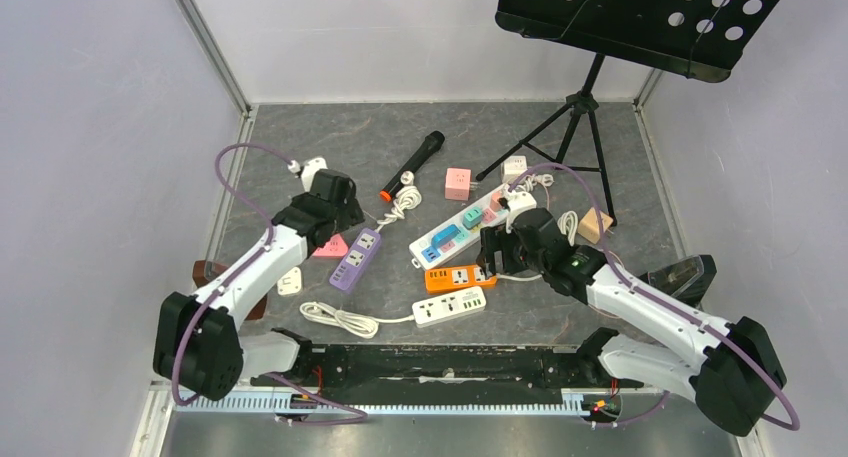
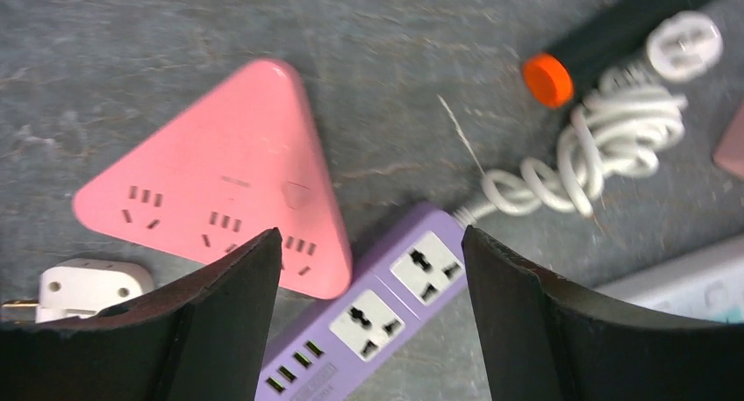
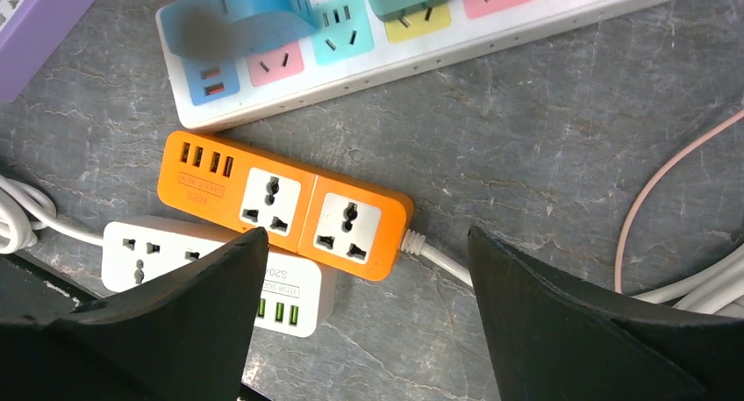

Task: Insert the plug
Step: Move the socket to the center of the board, then pick up the plug from the center of the board.

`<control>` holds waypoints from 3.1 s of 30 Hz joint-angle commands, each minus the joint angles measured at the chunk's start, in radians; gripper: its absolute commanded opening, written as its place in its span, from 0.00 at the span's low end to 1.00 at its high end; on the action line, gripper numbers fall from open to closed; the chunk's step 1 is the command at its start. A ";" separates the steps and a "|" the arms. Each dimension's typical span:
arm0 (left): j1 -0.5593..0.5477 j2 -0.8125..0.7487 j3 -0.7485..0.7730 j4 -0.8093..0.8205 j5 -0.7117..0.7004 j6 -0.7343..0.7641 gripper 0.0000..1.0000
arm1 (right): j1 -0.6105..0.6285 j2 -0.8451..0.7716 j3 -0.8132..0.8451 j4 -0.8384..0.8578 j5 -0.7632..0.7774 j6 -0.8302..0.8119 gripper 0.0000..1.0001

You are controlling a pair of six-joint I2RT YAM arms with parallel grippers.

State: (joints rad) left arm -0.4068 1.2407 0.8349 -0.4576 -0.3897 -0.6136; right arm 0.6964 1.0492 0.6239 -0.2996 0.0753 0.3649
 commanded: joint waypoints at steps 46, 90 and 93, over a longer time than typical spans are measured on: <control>0.181 0.031 0.053 0.115 0.501 0.052 0.77 | -0.057 0.535 0.262 0.183 0.009 -0.043 0.58; 0.127 0.142 0.177 0.125 0.443 0.074 0.76 | -0.116 0.891 0.996 0.015 0.140 -0.277 0.95; 0.127 0.117 0.167 0.119 0.435 0.074 0.76 | -0.117 0.962 1.043 0.008 0.175 -0.275 0.96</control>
State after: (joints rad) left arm -0.2771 1.4059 0.9848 -0.3576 0.0582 -0.5571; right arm 0.5781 1.9358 1.5936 -0.2440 0.1703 0.1349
